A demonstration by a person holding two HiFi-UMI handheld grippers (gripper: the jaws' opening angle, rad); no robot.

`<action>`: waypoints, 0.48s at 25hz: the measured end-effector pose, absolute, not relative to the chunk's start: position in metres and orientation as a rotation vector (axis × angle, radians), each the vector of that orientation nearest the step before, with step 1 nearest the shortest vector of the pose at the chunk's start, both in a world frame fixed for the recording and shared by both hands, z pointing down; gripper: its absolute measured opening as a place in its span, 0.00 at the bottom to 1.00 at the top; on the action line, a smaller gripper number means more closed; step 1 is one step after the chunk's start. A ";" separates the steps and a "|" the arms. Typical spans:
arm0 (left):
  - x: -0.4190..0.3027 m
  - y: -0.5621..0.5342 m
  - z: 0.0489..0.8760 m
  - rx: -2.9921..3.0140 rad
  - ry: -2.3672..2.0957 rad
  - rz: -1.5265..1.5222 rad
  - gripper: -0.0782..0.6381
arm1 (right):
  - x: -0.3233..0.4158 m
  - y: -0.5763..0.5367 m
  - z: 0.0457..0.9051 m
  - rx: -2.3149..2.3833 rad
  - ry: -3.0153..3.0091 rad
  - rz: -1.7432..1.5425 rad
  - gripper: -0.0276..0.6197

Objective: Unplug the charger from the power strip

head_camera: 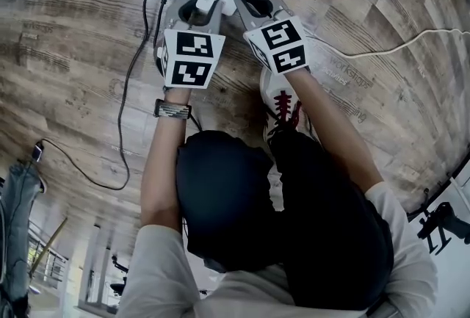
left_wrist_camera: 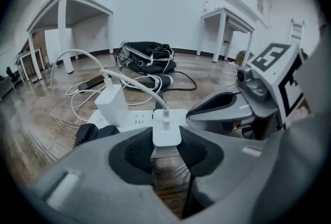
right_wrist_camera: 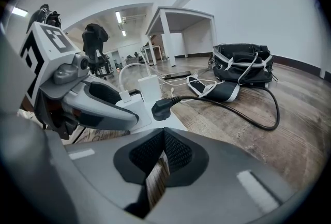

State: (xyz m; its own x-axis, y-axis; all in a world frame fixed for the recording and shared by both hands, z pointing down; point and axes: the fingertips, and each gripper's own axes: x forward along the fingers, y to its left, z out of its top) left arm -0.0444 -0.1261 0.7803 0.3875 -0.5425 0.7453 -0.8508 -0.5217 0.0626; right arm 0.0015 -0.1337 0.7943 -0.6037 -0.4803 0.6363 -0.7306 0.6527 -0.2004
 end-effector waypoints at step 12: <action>-0.052 -0.126 0.780 2.102 -1.193 0.735 0.31 | -0.002 -0.133 0.794 0.934 -2.345 0.626 0.05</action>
